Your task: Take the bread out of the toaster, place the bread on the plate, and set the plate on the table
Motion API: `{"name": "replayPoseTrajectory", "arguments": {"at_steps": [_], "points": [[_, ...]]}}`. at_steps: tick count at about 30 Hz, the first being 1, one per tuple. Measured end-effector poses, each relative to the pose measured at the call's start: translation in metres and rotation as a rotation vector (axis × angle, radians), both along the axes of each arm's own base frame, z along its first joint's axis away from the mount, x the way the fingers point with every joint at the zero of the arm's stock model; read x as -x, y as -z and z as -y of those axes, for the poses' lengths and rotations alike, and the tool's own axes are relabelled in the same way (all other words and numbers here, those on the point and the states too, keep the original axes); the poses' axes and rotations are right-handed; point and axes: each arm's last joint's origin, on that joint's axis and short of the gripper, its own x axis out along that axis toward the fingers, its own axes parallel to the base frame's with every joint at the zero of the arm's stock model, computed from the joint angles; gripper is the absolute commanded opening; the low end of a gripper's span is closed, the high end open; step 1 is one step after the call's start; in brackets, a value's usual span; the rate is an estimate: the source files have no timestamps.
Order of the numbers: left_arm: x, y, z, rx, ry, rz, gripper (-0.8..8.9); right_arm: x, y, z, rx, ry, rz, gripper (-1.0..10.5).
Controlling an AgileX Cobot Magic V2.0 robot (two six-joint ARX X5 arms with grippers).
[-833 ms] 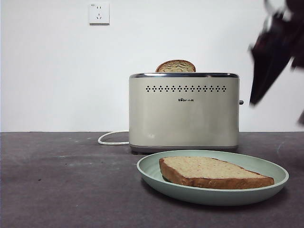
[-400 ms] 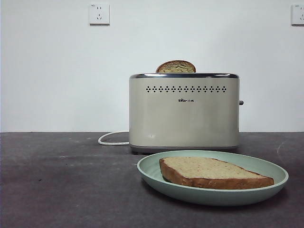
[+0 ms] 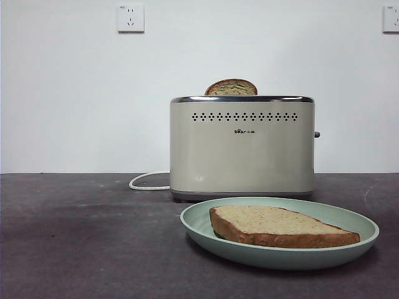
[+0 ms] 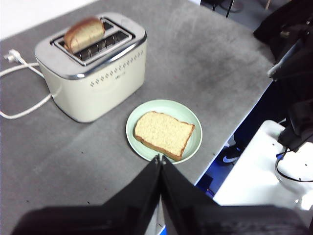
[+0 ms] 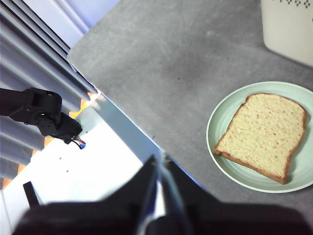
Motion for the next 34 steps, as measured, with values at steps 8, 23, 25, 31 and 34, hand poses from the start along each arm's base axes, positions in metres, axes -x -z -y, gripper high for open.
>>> {"name": "replayPoseTrajectory", "arguments": {"at_steps": [8,23,25,31,34], "points": [[0.0,0.0,0.0,0.0,0.002,-0.002,-0.08,-0.002,0.0,-0.001,-0.001,0.002,0.001,0.0],[0.0,0.0,0.0,0.0,0.0,0.0,-0.08,-0.001,0.0,-0.001,-0.003,0.003,0.002,0.0],[-0.001,0.0,0.001,-0.002,0.0,-0.004,-0.08,-0.001,0.0,-0.001,-0.003,0.003,0.002,0.0],[-0.008,-0.001,0.004,-0.008,-0.027,0.023,-0.04,-0.001,0.0,-0.001,-0.003,0.003,0.002,0.0],[-0.015,-0.005,0.006,-0.001,-0.062,0.089,-0.03,-0.001,0.0,-0.001,-0.003,0.004,0.002,0.0]]}}
